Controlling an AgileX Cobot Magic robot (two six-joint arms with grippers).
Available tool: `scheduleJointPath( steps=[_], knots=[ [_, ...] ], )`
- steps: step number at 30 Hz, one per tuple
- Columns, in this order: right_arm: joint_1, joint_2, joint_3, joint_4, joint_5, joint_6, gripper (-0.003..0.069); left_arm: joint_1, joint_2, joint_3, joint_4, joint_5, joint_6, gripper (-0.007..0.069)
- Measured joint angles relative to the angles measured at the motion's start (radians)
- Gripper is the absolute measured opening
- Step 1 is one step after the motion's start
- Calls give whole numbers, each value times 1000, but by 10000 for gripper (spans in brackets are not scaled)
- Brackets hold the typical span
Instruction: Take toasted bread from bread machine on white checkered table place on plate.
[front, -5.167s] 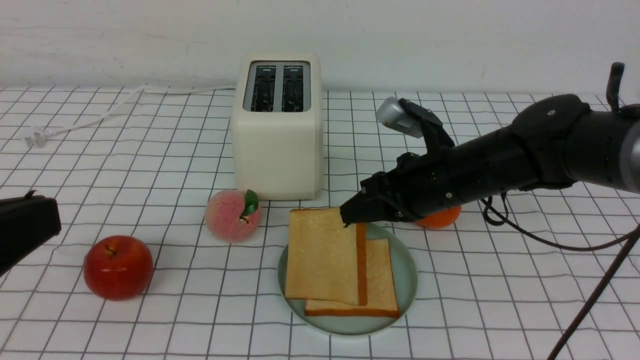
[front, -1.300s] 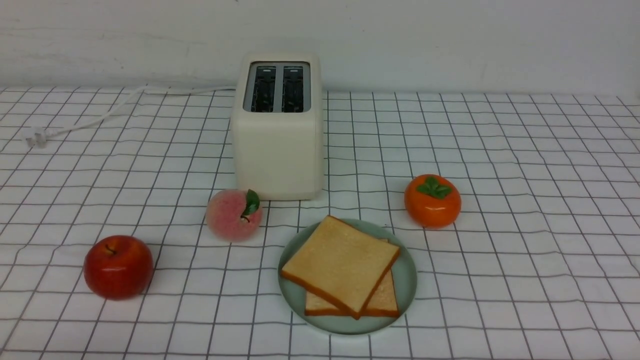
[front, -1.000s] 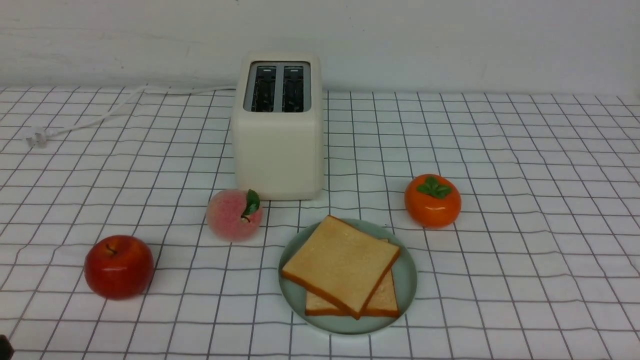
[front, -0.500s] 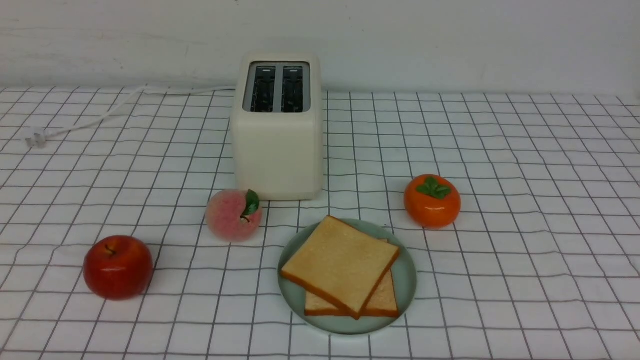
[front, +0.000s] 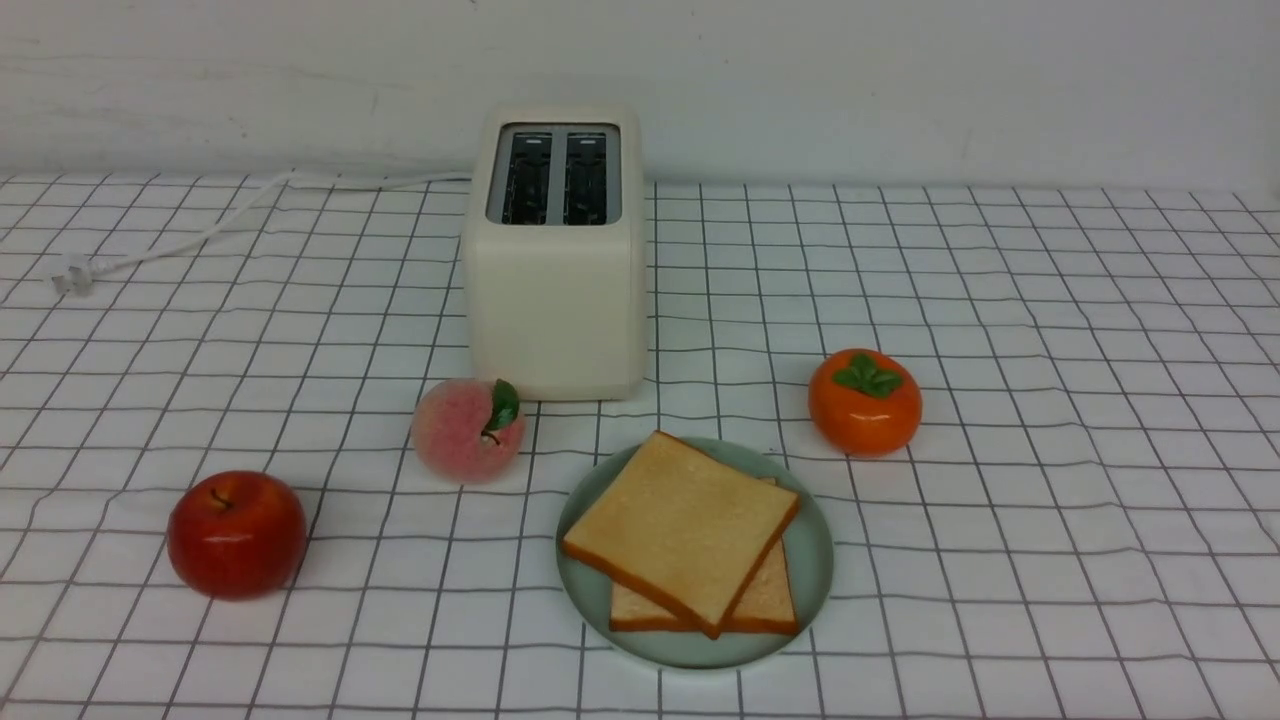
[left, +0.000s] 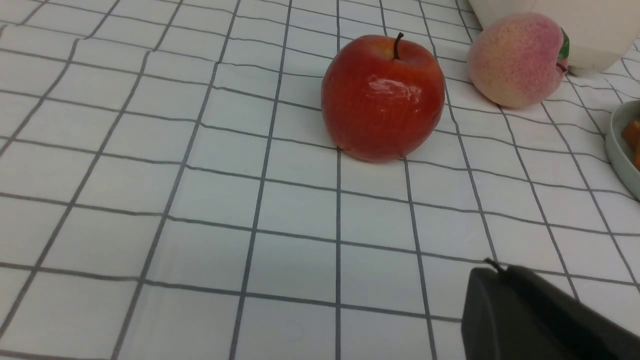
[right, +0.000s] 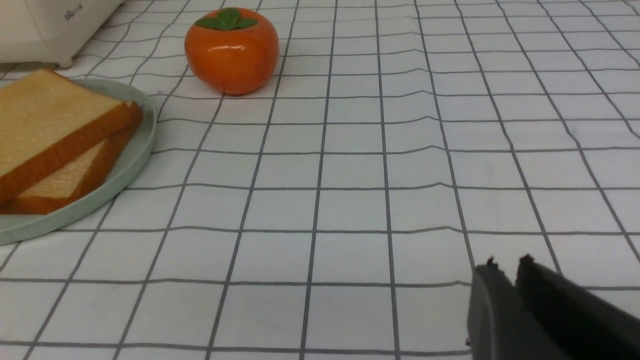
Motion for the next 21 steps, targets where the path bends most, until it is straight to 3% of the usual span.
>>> scheduleJointPath(
  steps=[21],
  knots=[
    [0, 0, 0, 0, 0, 0, 100, 0, 0, 0, -1, 0, -1, -11]
  ],
)
